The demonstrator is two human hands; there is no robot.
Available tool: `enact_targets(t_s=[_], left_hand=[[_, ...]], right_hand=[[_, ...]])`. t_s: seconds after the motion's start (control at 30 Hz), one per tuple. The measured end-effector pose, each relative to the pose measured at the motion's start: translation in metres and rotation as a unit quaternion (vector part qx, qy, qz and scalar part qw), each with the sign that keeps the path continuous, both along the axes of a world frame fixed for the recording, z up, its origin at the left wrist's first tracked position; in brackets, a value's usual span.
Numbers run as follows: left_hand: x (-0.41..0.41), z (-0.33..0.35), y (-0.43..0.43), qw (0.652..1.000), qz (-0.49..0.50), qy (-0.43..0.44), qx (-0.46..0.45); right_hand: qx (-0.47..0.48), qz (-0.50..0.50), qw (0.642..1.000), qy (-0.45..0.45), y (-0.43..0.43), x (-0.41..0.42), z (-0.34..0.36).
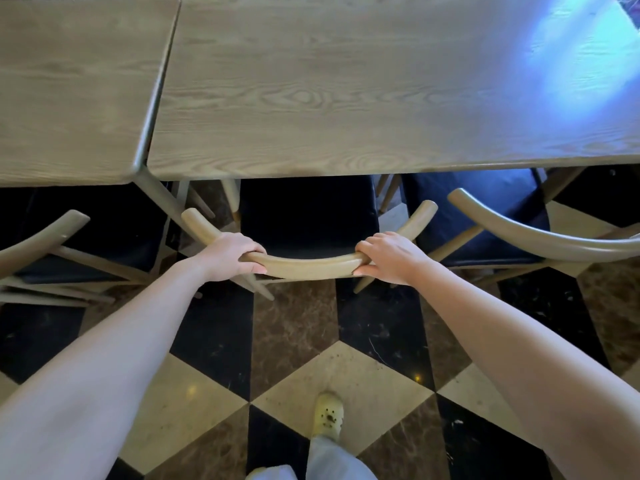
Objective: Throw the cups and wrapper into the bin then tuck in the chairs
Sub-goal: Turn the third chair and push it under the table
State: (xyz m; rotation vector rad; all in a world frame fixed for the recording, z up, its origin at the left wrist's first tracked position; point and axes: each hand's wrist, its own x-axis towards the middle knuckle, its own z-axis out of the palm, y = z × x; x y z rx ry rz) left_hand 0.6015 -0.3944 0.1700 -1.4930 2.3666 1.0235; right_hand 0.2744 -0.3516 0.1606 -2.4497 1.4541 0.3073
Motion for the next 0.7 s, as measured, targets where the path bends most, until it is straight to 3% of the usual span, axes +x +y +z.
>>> enact_targets(t_s=[0.37, 0.7], left_hand=[[0.004, 0.001, -0.030, 1.000, -0.009, 0.005, 0.000], [0.017, -0.012, -0.023, 0.994, -0.072, 0.026, -0.074]], right_hand=[[0.002, -0.018, 1.000, -0.005, -0.018, 0.005, 0.005], [0.004, -0.037, 0.999, 0.017, -0.005, 0.020, -0.007]])
